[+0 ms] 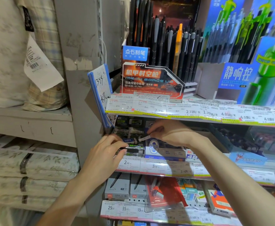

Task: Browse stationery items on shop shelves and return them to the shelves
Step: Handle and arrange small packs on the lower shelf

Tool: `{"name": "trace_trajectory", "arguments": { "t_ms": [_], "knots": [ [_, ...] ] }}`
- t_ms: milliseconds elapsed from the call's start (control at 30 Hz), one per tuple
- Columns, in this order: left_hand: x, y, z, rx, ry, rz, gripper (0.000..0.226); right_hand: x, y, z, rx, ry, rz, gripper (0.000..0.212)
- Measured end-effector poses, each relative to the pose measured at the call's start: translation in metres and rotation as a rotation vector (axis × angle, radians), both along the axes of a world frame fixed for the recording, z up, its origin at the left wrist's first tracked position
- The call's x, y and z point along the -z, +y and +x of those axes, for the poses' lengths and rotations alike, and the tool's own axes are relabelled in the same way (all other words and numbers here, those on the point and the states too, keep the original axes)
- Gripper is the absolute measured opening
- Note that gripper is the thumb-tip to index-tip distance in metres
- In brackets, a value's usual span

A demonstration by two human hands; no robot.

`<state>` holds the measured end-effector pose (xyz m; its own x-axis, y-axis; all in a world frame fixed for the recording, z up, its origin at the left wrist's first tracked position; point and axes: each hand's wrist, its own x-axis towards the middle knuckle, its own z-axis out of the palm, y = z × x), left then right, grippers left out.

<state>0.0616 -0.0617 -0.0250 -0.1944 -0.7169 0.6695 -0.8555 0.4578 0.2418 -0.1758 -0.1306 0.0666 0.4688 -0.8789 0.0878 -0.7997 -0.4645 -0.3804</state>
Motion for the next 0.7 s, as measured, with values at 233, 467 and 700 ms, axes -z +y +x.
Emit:
{"name": "trace_trajectory", "arguments": {
  "t_ms": [233, 467, 700],
  "knots": [
    [0.0, 0.001, 0.0, 0.005, -0.002, -0.005, 0.024, 0.004, -0.003, 0.012, -0.048, -0.02, -0.019, 0.016],
    [0.0, 0.003, 0.0, -0.006, -0.056, -0.019, 0.024, 0.012, -0.007, 0.022, -0.077, -0.117, 0.008, 0.013],
    [-0.001, 0.004, 0.001, -0.004, -0.096, -0.022, 0.024, 0.014, -0.007, 0.026, -0.081, -0.139, 0.018, 0.016]
  ]
}}
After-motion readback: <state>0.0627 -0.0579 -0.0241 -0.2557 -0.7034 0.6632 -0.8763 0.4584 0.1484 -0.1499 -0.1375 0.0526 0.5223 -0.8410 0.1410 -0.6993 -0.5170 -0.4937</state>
